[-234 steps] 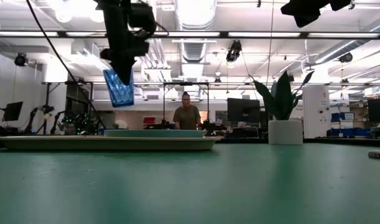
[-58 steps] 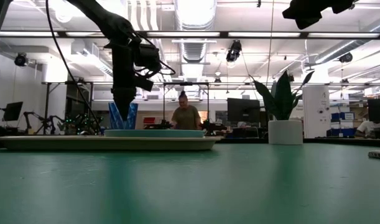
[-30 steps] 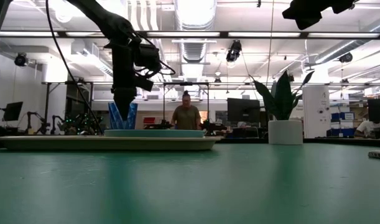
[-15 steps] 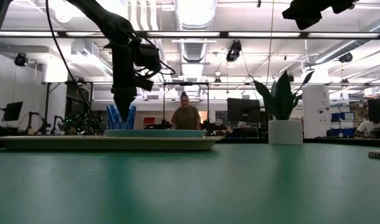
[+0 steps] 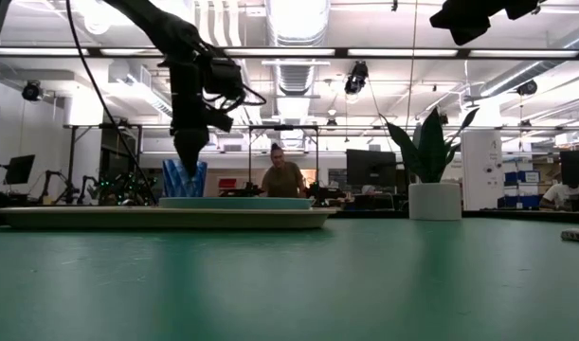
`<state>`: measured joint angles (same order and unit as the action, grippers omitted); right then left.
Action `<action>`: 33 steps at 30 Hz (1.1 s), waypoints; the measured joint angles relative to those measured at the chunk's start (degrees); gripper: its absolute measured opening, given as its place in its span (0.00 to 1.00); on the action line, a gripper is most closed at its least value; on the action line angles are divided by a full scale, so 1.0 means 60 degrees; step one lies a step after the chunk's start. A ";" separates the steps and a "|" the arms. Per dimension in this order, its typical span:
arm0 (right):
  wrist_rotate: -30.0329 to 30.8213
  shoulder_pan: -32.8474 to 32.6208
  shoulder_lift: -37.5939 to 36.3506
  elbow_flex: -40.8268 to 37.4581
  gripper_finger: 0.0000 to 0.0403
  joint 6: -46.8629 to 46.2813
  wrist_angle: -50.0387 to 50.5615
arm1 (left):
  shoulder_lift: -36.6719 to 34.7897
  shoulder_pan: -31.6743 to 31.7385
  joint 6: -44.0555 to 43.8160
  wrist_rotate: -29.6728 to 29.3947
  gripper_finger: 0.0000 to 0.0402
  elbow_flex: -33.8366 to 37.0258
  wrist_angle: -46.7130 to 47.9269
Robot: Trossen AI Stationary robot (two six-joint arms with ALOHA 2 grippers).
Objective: Pick and place plate/cup/fork/spoon on tray
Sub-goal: Put the blue cup on the white tray to the top left of the blue plate
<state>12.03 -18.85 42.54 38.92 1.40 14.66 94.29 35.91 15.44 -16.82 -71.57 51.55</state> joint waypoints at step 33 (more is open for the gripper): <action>-0.0040 -0.0004 0.0000 -0.0004 0.38 -0.0644 0.0330 | -0.3723 -0.0994 -0.0470 -0.0130 0.26 0.1197 -0.0127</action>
<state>11.79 -18.87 42.54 38.89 -2.46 16.65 71.95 29.94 12.62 -17.60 -64.38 50.78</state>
